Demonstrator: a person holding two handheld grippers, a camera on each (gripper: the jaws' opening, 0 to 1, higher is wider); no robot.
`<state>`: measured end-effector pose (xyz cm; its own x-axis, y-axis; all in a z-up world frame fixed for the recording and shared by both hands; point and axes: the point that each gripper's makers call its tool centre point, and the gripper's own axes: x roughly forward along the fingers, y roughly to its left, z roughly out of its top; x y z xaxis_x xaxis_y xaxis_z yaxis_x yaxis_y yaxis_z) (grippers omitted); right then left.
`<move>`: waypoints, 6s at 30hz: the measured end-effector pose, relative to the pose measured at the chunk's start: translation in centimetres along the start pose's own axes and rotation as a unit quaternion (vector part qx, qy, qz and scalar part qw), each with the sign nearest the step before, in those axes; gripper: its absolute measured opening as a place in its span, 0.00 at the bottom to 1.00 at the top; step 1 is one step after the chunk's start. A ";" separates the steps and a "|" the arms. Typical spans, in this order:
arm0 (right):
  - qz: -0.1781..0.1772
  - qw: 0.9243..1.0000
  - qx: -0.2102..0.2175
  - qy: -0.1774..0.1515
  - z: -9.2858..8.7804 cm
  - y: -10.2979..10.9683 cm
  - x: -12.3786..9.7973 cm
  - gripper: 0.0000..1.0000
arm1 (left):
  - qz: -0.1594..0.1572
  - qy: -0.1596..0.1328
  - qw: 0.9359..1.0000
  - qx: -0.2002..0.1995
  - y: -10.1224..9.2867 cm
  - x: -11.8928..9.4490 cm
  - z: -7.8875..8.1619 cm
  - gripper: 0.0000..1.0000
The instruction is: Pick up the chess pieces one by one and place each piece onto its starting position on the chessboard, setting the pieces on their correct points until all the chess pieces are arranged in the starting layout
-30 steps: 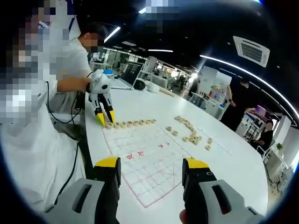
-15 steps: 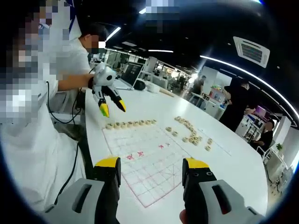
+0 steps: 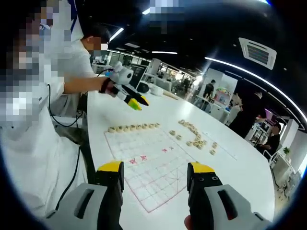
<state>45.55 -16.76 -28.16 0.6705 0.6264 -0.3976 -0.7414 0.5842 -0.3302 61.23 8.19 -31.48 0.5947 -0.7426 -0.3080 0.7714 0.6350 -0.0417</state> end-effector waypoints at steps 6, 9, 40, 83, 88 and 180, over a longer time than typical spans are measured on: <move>-0.004 1.000 0.002 0.000 -0.1 -0.3 -0.2 0.53 | 0.024 0.006 1.000 -0.018 1.9 2.4 0.0 0.42; -0.005 1.000 0.003 -0.002 -0.1 -0.4 -0.3 0.53 | 0.030 0.016 0.999 -0.012 2.3 3.3 -0.3 0.42; -0.006 1.000 0.013 0.000 -0.7 -0.8 -0.2 0.53 | 0.090 0.065 0.994 0.006 7.1 20.3 1.5 0.30; -0.012 0.999 0.035 0.000 -1.8 -1.9 -0.2 0.53 | 0.089 0.082 0.993 -0.006 7.9 24.2 2.3 0.20; -0.017 0.999 0.039 0.003 -2.0 -2.2 -0.3 0.54 | 0.078 0.081 0.994 0.000 6.9 20.3 3.1 0.20; 0.012 1.000 0.012 -0.009 -0.3 0.0 0.0 0.54 | -0.082 0.023 0.996 0.036 -8.9 -4.5 -4.8 0.24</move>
<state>45.57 -16.93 -28.43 0.6528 0.6494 -0.3901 -0.7569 0.5807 -0.2998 50.62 6.93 -34.33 0.4500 -0.8237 -0.3450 0.8722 0.4883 -0.0279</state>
